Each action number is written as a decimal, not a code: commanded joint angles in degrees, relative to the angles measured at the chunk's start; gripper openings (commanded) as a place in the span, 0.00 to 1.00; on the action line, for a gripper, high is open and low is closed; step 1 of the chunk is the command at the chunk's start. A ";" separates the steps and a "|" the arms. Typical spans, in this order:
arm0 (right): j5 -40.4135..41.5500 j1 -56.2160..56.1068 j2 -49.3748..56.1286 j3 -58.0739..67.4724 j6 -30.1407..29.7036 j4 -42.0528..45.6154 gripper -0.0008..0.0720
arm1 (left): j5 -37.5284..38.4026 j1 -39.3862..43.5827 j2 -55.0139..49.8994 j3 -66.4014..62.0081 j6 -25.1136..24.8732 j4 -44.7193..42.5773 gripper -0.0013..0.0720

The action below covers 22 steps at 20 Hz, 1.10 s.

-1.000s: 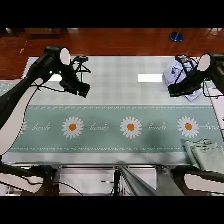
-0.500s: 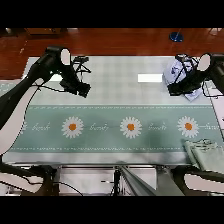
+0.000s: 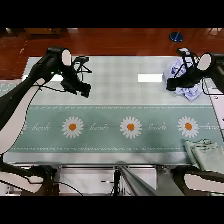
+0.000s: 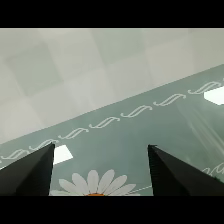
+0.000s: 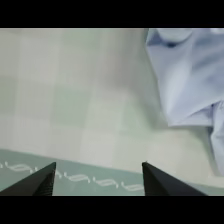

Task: Fold the shirts.

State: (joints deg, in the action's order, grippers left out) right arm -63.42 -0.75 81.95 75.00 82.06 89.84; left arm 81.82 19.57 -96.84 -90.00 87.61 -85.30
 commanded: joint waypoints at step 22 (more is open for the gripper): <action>14.86 21.51 24.61 16.79 5.31 -15.08 0.84 | -0.15 -3.48 2.03 -4.61 -2.95 -0.24 1.00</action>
State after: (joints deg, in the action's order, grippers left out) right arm -49.43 21.91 103.63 91.72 88.20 77.67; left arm 81.78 16.16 -94.85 -94.54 84.66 -85.52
